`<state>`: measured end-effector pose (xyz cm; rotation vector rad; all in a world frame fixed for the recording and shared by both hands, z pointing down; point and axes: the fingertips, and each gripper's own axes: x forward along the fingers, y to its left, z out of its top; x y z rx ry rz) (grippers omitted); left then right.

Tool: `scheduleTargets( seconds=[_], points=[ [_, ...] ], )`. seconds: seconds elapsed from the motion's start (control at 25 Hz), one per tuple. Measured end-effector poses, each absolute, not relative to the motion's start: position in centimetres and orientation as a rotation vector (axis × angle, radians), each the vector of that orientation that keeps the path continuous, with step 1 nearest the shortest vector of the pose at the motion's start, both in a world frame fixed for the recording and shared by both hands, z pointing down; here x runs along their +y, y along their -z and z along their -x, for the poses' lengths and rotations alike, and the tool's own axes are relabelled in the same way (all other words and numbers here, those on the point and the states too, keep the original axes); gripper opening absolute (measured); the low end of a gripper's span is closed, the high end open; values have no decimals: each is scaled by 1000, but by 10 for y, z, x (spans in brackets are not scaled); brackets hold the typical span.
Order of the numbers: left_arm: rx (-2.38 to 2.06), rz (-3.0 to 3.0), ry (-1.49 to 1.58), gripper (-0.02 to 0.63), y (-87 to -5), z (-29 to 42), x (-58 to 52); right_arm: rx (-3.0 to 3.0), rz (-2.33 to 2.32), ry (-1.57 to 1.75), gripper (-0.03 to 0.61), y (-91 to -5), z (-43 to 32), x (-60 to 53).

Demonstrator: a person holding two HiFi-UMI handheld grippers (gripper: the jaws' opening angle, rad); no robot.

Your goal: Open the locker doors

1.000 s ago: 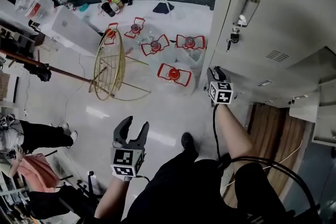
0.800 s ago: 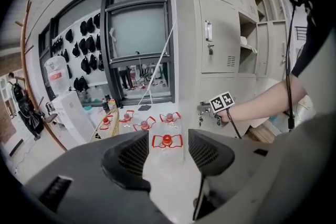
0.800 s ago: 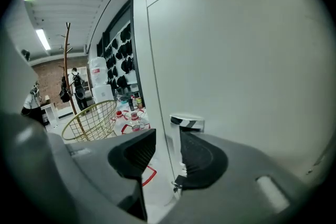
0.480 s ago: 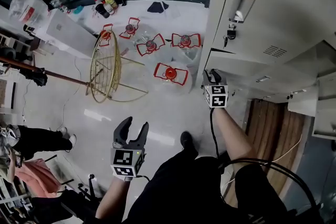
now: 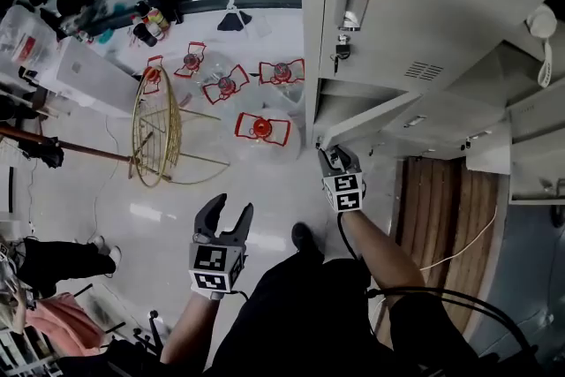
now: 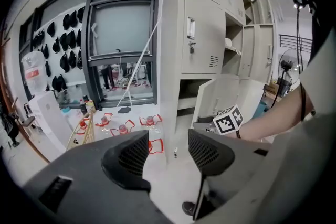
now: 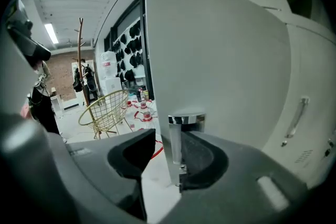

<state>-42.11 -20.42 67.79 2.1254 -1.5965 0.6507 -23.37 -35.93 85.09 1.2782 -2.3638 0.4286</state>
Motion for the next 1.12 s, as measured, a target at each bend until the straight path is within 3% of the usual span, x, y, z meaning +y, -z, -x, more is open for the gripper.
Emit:
scheduleTargets(
  seconds=[0.52,1.12],
  points=[
    [-1471,-2224,-682,233,-678,384,-217,-2340,-1286,-518,133,-856,180,-300],
    [-1260,-2394,-633,233,-667,241,-211,-2320,-1246,-442,121,-832,55,-234]
  ],
)
